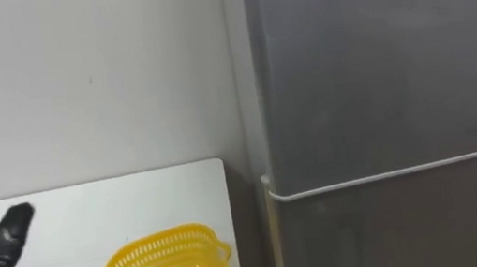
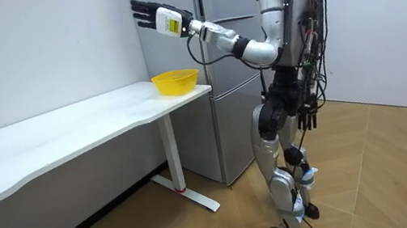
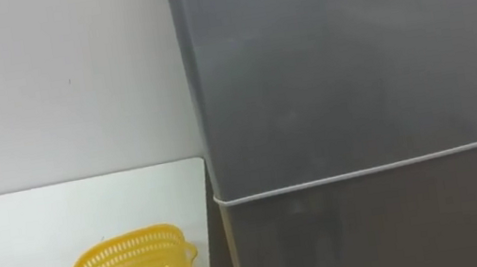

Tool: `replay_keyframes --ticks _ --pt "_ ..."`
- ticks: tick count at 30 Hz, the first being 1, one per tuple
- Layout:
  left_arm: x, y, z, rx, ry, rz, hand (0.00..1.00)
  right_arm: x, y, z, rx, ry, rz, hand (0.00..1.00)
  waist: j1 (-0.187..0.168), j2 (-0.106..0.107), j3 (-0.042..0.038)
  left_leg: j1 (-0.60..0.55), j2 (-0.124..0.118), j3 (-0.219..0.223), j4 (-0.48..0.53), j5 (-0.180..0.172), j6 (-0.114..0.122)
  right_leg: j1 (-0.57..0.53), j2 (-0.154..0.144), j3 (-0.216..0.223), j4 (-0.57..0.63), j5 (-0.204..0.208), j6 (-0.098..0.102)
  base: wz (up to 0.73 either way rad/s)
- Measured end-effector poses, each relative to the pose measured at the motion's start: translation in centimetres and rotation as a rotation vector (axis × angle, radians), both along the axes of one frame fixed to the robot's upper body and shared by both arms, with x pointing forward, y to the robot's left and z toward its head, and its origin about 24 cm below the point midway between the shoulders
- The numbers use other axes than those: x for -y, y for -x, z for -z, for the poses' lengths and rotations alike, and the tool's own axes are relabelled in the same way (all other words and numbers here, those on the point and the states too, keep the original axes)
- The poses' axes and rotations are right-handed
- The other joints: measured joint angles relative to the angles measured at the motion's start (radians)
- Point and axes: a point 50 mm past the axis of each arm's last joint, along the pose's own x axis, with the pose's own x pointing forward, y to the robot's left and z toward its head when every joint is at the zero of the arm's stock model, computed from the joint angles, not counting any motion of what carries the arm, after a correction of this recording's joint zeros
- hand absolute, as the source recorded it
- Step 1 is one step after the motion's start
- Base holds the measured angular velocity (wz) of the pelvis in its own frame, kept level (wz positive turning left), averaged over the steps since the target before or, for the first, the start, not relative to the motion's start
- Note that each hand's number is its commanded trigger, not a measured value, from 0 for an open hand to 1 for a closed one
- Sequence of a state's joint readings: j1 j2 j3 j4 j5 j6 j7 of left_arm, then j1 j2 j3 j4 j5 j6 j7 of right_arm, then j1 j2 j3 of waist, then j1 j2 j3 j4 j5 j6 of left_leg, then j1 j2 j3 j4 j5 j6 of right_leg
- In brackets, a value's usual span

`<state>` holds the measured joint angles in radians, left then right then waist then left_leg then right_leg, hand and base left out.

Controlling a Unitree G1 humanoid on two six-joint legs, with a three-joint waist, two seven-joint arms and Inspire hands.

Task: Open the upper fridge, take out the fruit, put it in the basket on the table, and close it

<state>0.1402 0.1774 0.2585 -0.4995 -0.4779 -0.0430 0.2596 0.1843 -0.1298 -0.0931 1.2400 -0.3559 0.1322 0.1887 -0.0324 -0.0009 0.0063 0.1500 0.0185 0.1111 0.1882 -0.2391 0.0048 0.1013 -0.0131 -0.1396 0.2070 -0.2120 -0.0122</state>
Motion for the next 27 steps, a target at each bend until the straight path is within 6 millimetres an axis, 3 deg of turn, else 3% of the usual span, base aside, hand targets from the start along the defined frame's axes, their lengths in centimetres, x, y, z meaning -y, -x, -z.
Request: replay_keyframes --ticks 5,14,24,27 --pt "3.7 -1.6 0.2 -0.015 -0.045 0.271 0.0 -0.3 -0.2 0.1 -0.009 -0.019 -0.032 0.0 -0.043 -0.004 0.0033 0.001 0.001 -0.003 0.0 0.0 0.0 0.003 0.002 0.001 -0.003 0.001 -0.001 -0.02" --pt "7.5 -2.9 -1.4 0.054 -0.181 0.616 0.0 0.0 -1.7 0.0 0.021 -0.009 -0.045 0.0 -0.079 0.015 0.0007 -0.022 0.005 0.024 0.001 0.0 0.0 -0.029 0.003 0.023 0.004 0.003 -0.004 -0.11" --pt "9.1 -2.7 -1.0 0.048 -0.238 0.805 0.0 0.2 -1.8 0.0 0.022 -0.002 -0.058 0.0 -0.099 0.016 0.0018 -0.004 0.006 0.029 -0.001 0.0 0.0 -0.009 0.005 0.028 -0.001 0.003 -0.004 -0.01" --pt "9.2 -2.6 -1.0 0.054 -0.241 0.836 0.0 0.5 -1.7 -0.1 0.019 0.004 -0.059 0.0 -0.101 0.021 0.0027 -0.004 0.006 0.05 -0.001 0.0 0.0 -0.011 0.005 0.033 -0.001 0.003 -0.004 -0.01"
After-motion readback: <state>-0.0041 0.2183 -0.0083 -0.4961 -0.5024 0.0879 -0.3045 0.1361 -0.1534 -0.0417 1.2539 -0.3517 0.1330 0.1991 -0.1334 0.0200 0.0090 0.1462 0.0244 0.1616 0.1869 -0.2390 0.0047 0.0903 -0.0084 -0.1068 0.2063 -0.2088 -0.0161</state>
